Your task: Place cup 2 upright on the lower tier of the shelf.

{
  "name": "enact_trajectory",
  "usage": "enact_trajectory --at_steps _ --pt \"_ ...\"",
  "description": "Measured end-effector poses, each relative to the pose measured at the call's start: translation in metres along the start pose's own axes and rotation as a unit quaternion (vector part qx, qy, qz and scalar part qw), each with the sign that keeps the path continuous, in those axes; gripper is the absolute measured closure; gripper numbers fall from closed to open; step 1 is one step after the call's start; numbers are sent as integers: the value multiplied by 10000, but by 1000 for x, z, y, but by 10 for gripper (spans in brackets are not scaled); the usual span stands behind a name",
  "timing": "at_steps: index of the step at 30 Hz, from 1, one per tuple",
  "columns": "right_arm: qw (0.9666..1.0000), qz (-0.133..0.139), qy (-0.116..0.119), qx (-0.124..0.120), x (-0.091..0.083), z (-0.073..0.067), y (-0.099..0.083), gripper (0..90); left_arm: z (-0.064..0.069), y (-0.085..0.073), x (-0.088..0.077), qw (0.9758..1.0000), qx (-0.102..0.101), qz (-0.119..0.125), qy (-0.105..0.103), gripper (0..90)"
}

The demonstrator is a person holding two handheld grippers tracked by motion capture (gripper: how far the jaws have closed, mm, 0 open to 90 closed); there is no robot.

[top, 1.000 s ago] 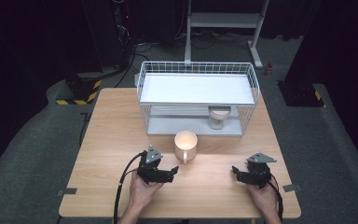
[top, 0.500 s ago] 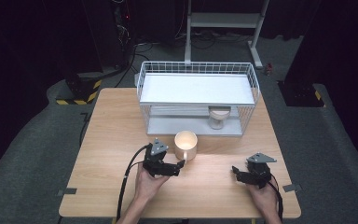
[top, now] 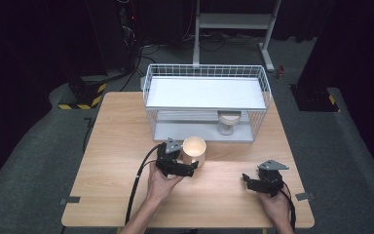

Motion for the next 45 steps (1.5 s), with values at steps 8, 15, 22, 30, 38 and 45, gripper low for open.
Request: enact_trajectory --at_steps 8,15,22,30,38,45 --pt "10000 -1 1 0 0 0 0 254 1 8 9 9999 83 -22 71 2" --pt "10000 -1 0 0 0 0 0 255 0 14 19 9999 91 -71 72 1" --pt "10000 -1 1 -1 0 0 0 254 2 23 29 9995 253 -114 140 2" --pt "10000 0 3 2 0 0 0 255 0 27 40 9989 308 -224 262 2" --pt "10000 -1 2 2 0 0 0 255 -2 23 45 9986 277 -280 352 30" --pt "10000 -1 3 0 0 0 0 254 -5 19 44 9986 219 -171 446 95"
Point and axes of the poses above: each handheld gripper's, and its own axes: x roughly forward along the jaws, y roughly out of its top, z roughly to its right, the point moved 10 cm from there along x, roughly forward along the jaws, and after that the axes turned 2 degrees about -x, right-handed, at the moved point
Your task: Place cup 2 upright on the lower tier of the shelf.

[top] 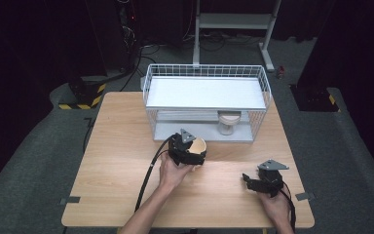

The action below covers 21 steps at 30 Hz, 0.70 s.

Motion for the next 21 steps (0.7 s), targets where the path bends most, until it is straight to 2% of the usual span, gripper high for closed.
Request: enact_trajectory --at_steps 11,17,21 --pt "10000 0 -1 1 0 0 0 254 1 -4 0 9998 -38 168 82 104" --pt "10000 1 -2 2 0 0 0 254 2 -7 0 9996 90 142 216 104" --pt "10000 1 -1 0 0 0 0 255 2 -7 0 9996 99 144 204 105"
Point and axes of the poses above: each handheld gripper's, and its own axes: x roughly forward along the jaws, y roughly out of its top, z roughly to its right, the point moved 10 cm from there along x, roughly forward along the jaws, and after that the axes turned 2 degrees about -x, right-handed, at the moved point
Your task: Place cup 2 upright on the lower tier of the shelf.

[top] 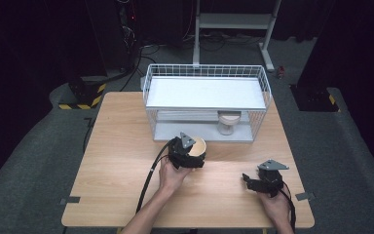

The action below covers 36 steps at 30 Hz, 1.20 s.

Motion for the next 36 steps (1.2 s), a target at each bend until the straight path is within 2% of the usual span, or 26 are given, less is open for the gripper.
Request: enact_trajectory --at_steps 8,18,26,29,33,36 --pt "10000 2 1 -6 0 0 0 255 -2 0 -2 10000 -44 12 -53 107" --pt "10000 1 -3 0 0 0 0 254 -12 4 -9 9998 -182 107 -54 108" --pt "10000 -4 -2 -5 0 0 0 254 -28 8 -12 9991 -371 221 46 108" --pt "10000 -2 0 -9 0 0 0 254 -34 8 -12 9992 -341 138 130 108" --pt "10000 -3 -1 -8 0 0 0 255 -39 16 -14 9992 -311 214 158 108" --pt "10000 -3 -1 -7 0 0 0 255 -44 19 -12 9991 -298 180 222 108"
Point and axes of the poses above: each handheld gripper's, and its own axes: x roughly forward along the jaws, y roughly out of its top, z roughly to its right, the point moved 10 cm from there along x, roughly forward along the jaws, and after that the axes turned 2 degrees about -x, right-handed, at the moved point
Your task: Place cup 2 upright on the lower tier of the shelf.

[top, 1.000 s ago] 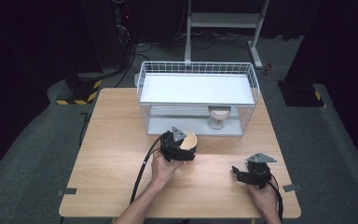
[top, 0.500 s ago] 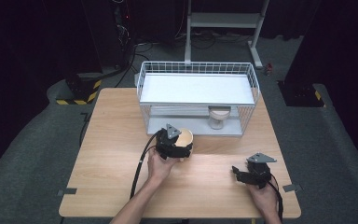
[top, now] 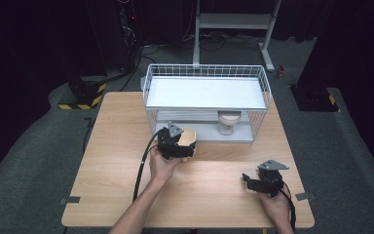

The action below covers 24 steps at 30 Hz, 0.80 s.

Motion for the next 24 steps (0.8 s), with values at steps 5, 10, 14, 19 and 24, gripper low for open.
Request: enact_trajectory --at_steps 5,10,14,19,24 --pt "10000 3 0 -6 0 0 0 254 -9 5 3 9999 -56 51 82 108" --pt "10000 1 1 0 0 0 0 255 -18 5 7 9997 -43 -7 236 108" --pt "10000 2 1 -5 0 0 0 255 -22 10 10 9995 37 -23 304 108" --pt "10000 1 1 0 0 0 0 255 -27 11 14 9995 -93 18 303 108" --pt "10000 0 1 1 0 0 0 254 -31 10 19 9992 -149 40 371 108"
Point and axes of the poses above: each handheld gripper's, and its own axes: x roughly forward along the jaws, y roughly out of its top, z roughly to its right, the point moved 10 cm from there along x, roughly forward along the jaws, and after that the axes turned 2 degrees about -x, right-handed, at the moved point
